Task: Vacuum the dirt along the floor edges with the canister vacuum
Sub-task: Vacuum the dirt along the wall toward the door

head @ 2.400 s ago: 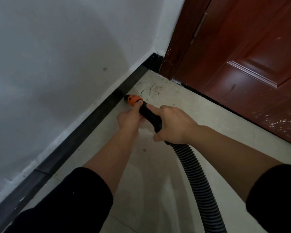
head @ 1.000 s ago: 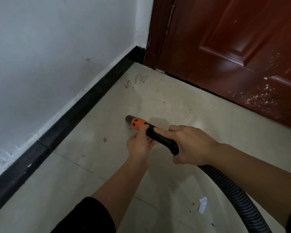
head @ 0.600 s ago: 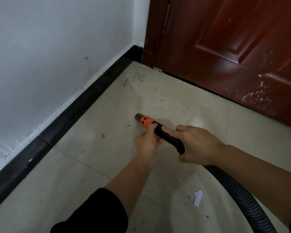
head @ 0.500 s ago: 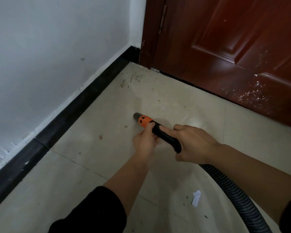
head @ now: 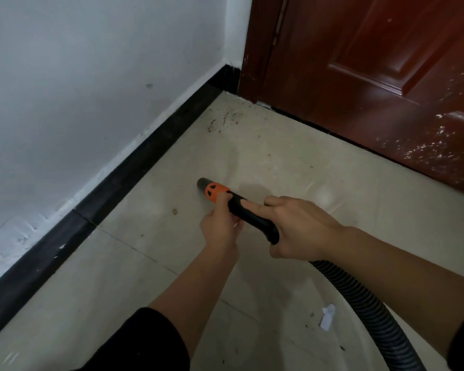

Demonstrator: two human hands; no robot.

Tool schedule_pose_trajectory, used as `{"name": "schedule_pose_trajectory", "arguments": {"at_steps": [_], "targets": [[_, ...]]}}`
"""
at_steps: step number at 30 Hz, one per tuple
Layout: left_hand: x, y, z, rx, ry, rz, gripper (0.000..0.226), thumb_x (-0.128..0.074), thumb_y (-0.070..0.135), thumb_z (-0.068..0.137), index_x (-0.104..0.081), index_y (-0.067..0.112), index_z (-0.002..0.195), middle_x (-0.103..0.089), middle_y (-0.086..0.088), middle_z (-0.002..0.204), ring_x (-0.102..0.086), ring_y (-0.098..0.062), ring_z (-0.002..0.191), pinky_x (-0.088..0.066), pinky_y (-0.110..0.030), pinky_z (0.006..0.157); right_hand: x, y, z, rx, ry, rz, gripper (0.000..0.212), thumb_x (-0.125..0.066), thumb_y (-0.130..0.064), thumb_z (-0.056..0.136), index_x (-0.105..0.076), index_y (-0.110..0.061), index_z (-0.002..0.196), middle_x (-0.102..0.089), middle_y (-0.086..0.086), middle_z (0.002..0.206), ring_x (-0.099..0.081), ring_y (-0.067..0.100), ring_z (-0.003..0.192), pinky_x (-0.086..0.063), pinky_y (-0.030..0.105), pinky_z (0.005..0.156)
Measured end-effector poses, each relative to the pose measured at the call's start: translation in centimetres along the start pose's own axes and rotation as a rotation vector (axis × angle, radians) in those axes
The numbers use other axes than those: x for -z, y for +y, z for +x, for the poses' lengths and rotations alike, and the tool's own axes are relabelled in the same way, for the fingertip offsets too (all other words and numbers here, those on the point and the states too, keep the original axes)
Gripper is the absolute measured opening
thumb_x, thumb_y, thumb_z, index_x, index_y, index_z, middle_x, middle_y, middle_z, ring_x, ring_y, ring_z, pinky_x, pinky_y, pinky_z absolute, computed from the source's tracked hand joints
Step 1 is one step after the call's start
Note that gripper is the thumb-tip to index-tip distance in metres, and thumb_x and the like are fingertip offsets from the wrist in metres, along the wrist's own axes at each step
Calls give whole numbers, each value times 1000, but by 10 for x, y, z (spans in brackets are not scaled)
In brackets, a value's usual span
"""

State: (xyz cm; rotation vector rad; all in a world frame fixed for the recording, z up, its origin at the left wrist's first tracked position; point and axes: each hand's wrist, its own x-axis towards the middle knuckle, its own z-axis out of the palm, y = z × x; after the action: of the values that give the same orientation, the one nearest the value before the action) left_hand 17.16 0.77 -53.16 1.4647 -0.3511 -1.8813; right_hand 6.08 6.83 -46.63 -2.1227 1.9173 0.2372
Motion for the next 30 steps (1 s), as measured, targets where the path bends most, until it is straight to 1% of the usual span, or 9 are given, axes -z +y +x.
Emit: {"name": "schedule_pose_trajectory", "arguments": {"at_steps": [3, 6, 10, 13, 15, 17, 20, 25, 30], "targets": [[19, 8, 3, -53, 73, -6, 17, -64, 22, 88, -61, 7, 80, -64, -11, 82, -61, -18, 72, -50, -26, 61, -3, -17, 12, 72, 5, 28, 95, -67, -31, 76, -10, -34, 152, -41, -6, 94, -46, 16, 83, -46, 34, 64], [37, 16, 6, -84, 123, -25, 16, -63, 24, 89, -61, 8, 84, -64, -11, 86, -61, -18, 75, -49, -26, 62, -5, -30, 26, 130, 7, 39, 95, -66, -32, 77, -10, -34, 153, -39, -7, 94, -43, 14, 82, -43, 31, 64], [50, 24, 10, -107, 147, -30, 19, -63, 25, 88, -62, 6, 92, -63, -10, 87, -60, -17, 73, -48, -25, 60, -6, -41, 37, 160, 12, 56, 95, -66, -32, 78, -8, -36, 153, -35, -9, 91, -40, 12, 81, -38, 28, 62], [50, 27, 13, -115, 142, -9, 22, -63, 25, 87, -62, 5, 94, -63, -10, 86, -60, -16, 70, -49, -25, 58, -5, -41, 40, 162, 16, 55, 95, -67, -32, 78, -9, -35, 153, -33, -10, 90, -41, 12, 81, -36, 27, 61], [46, 28, 14, -116, 149, -5, 19, -63, 25, 88, -62, 7, 89, -63, -9, 84, -60, -16, 70, -49, -24, 59, -4, -38, 41, 158, 12, 53, 96, -68, -32, 77, -9, -36, 153, -31, -10, 90, -39, 12, 80, -33, 25, 57], [42, 27, 12, -114, 162, -12, 17, -64, 25, 88, -60, 8, 85, -62, -8, 80, -59, -15, 68, -50, -24, 59, -2, -36, 40, 158, 4, 53, 97, -68, -33, 76, -9, -37, 152, -33, -10, 91, -40, 11, 81, -31, 24, 57], [40, 27, 9, -124, 198, -19, 18, -64, 25, 88, -60, 9, 79, -60, -7, 76, -57, -15, 66, -50, -24, 58, 1, -36, 39, 174, 4, 62, 96, -69, -32, 76, -10, -37, 152, -35, -9, 92, -41, 11, 81, -35, 26, 62], [54, 34, 7, -174, 274, -39, 23, -63, 26, 89, -57, 10, 73, -59, -5, 73, -56, -15, 64, -48, -26, 59, -5, -53, 51, 222, 14, 69, 97, -70, -31, 75, -11, -37, 152, -37, -7, 94, -45, 15, 83, -40, 30, 64], [71, 44, 12, -217, 327, -24, 25, -63, 25, 89, -56, 9, 72, -58, -5, 72, -56, -16, 64, -47, -27, 60, -10, -68, 64, 260, 57, 66, 96, -69, -30, 78, -10, -34, 153, -34, -7, 93, -38, 13, 80, -32, 28, 62]]}}
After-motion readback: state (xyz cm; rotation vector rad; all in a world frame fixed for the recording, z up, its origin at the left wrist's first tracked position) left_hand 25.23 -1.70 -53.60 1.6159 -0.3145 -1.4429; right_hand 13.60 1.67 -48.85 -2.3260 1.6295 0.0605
